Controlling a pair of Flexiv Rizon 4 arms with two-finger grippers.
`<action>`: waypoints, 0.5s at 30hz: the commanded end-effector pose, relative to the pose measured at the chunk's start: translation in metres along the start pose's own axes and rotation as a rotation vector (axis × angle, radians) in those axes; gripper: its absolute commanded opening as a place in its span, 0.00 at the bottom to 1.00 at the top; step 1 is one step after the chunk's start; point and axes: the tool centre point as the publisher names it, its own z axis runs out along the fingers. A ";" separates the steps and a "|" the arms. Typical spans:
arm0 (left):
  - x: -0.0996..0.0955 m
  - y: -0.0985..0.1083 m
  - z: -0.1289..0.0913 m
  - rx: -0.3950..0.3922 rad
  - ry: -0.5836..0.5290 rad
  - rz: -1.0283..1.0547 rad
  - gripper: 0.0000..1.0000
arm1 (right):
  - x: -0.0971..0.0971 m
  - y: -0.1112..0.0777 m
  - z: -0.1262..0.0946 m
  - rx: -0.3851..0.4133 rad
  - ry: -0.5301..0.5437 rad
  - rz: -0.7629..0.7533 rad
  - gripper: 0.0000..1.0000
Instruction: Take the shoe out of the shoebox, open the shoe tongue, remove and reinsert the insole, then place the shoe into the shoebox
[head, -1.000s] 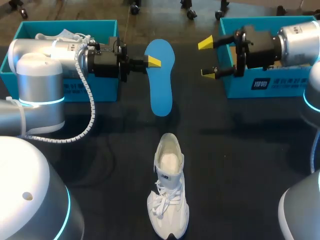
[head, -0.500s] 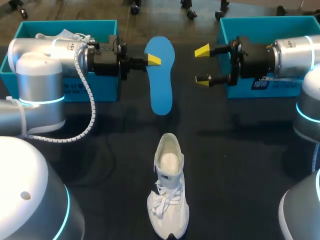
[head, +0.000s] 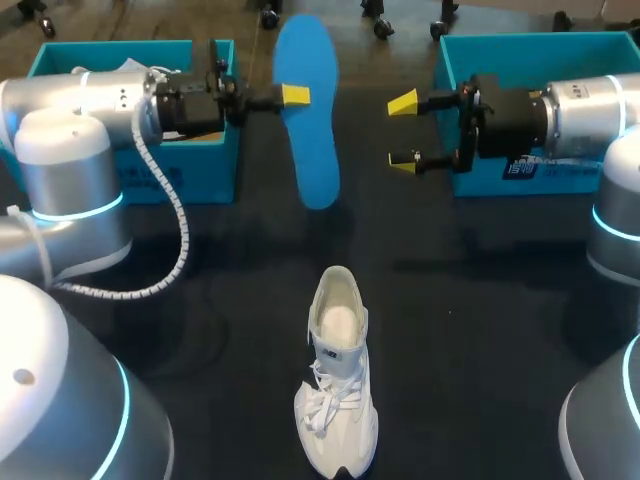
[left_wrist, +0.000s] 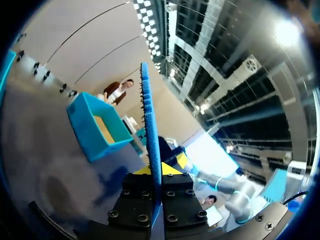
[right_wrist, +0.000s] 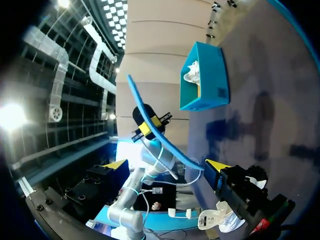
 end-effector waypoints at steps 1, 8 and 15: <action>0.002 0.005 -0.003 0.100 0.021 0.701 0.00 | 0.000 0.001 0.002 0.000 -0.002 0.000 1.00; 0.010 0.011 0.000 0.091 0.006 0.947 0.00 | 0.000 0.001 0.002 0.000 -0.002 0.000 1.00; 0.011 0.019 -0.012 -0.021 0.257 1.673 0.00 | 0.000 0.001 0.002 0.000 -0.002 0.000 1.00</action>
